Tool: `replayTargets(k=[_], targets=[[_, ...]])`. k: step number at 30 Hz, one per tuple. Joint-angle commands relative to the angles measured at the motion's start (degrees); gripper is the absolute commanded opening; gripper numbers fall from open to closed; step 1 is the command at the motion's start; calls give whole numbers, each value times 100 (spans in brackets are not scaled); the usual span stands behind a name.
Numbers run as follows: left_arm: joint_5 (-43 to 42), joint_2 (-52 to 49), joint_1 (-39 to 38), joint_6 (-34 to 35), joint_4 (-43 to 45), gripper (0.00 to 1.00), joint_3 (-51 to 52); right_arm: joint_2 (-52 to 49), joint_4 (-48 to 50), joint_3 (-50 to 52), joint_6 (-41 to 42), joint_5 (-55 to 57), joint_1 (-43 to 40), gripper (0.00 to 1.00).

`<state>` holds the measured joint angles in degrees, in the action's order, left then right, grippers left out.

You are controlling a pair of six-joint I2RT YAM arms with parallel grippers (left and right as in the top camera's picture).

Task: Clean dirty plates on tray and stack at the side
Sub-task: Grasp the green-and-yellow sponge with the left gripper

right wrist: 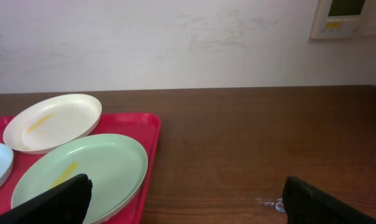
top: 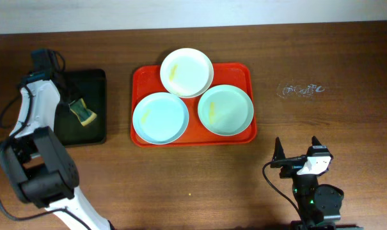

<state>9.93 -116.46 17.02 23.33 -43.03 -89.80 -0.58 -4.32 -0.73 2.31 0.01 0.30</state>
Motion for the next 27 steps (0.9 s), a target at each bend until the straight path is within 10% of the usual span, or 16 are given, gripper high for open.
replayTargets(k=[1, 12, 15, 16, 17, 19, 27], targets=[[-92, -446, 2, 426, 175, 77, -90, 37, -17, 42, -37, 26, -33, 99], [-264, -1019, 4, 424, 575, 84, 74, 37, -17, 42, -37, 26, -33, 99], [-262, -1019, 4, 424, 599, 9, 74, 37, -17, 42, -37, 26, -33, 99], [-267, -1019, 4, 424, 592, 0, 74, 37, -17, 42, -37, 26, -33, 99], [-264, -1019, 4, 424, 564, 1, 74, 37, -17, 42, -37, 26, -33, 99], [-319, -1019, 2, 422, 485, 99, 72, 37, -17, 42, -39, 26, -33, 99], [-1128, -715, 2, 234, -614, 90, -260, 37, -17, 42, -37, 26, -33, 99]])
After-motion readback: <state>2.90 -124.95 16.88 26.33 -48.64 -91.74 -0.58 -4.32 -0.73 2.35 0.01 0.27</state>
